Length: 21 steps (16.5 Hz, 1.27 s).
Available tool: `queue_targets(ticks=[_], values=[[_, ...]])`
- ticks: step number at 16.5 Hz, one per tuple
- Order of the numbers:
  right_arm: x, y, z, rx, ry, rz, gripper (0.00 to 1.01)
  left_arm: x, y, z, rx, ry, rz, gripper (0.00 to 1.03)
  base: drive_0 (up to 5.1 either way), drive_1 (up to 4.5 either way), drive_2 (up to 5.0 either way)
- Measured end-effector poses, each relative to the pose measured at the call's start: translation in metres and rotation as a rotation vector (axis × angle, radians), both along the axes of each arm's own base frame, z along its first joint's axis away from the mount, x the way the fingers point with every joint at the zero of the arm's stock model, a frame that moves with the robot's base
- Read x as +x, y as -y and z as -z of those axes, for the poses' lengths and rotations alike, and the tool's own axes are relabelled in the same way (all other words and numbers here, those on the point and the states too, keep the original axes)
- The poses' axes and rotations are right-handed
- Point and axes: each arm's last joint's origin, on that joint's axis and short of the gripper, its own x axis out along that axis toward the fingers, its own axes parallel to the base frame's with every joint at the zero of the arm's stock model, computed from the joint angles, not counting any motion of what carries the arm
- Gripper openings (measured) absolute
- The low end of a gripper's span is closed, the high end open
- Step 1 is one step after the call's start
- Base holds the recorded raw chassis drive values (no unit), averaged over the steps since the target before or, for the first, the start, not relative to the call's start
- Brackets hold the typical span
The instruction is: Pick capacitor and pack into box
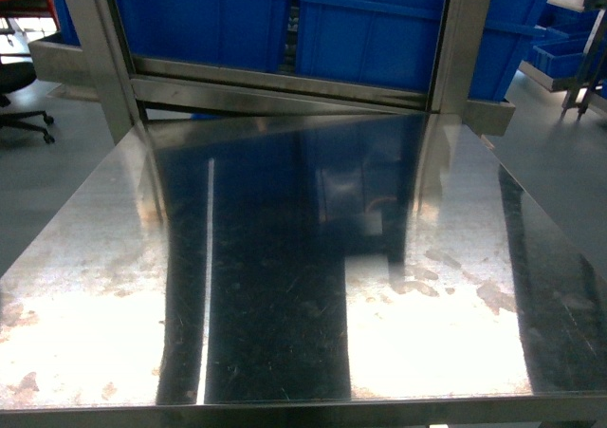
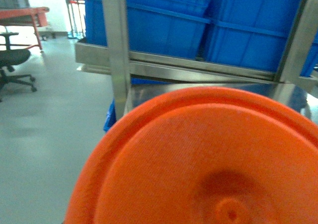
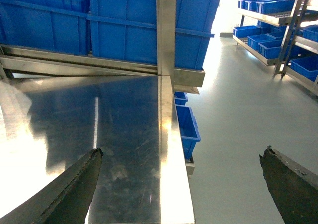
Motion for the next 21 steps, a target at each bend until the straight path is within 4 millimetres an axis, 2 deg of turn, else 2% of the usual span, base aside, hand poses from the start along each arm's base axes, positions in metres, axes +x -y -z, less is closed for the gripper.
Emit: queue_targets(ticks=[1, 3, 5, 21], values=[[0.0, 0.0, 0.0, 0.0, 0.0, 0.001, 0.98, -0.001, -0.005, 0.001, -0.001, 0.002, -0.039, 0.43, 0.0, 0.0, 0.0], [0.0, 0.0, 0.0, 0.0, 0.0, 0.0, 0.98, -0.005, -0.003, 0.004, 0.001, -0.015, -0.002, 0.43, 0.0, 0.0, 0.0], [0.0, 0.0, 0.0, 0.0, -0.002, 0.0, 0.98, -0.012, -0.003, 0.014, 0.001, -0.009, -0.005, 0.43, 0.0, 0.0, 0.0], [0.0, 0.0, 0.0, 0.0, -0.001, 0.0, 0.98, -0.012, -0.003, 0.013, 0.002, 0.002, -0.007, 0.43, 0.0, 0.0, 0.0]])
